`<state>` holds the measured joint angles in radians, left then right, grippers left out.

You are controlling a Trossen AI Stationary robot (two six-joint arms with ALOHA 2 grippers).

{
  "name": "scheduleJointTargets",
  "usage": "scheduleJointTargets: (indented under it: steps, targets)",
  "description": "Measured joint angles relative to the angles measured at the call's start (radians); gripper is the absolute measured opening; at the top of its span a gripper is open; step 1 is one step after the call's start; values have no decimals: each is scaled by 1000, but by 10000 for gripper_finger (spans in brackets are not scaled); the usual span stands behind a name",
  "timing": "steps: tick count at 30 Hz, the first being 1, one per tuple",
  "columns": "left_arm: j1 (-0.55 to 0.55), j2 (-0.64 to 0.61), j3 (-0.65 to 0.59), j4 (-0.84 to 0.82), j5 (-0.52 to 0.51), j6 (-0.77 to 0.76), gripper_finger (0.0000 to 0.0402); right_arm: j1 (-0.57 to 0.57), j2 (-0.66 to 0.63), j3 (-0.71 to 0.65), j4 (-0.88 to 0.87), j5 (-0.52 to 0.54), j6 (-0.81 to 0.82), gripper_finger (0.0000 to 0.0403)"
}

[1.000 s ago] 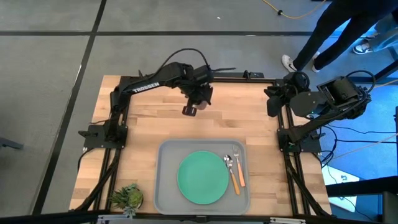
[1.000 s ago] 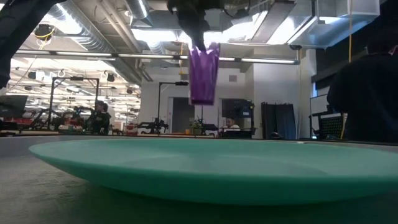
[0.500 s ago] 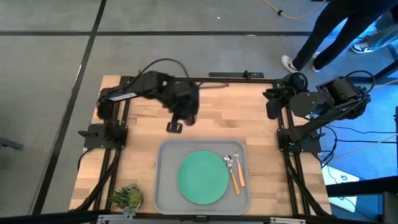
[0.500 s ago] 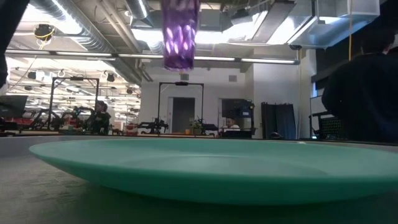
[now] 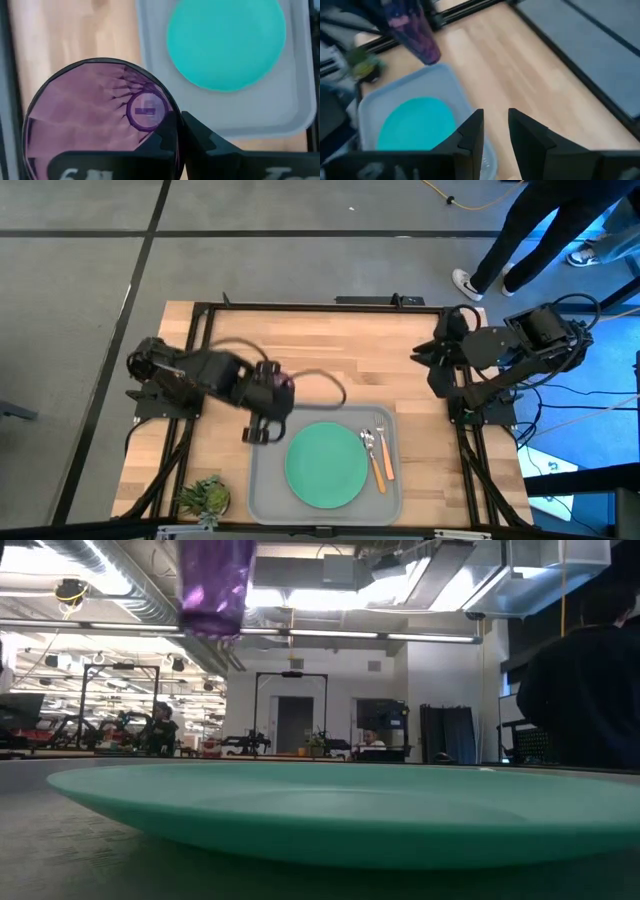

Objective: Pick and place plate/cup/fork/spoon on tray
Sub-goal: Put the violet cup on the gray tray to the top left of the green plate

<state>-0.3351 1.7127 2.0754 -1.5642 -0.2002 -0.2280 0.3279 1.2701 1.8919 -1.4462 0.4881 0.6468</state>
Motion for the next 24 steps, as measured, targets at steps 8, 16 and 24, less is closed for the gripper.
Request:
scheduleJointTargets:
  steps: [8, 16, 24]
  targets:
    - [-93, 3, -223, 152, -16, -118, 3, 0, 25, 0, 72, -249, -135, 94]
    - [-119, 3, -371, 248, 8, -239, 3, 0, 101, 0, 79, -390, -248, 94]
    - [-129, 2, -475, 338, -3, -313, 2, 0, 150, 0, 97, -405, -316, 94]
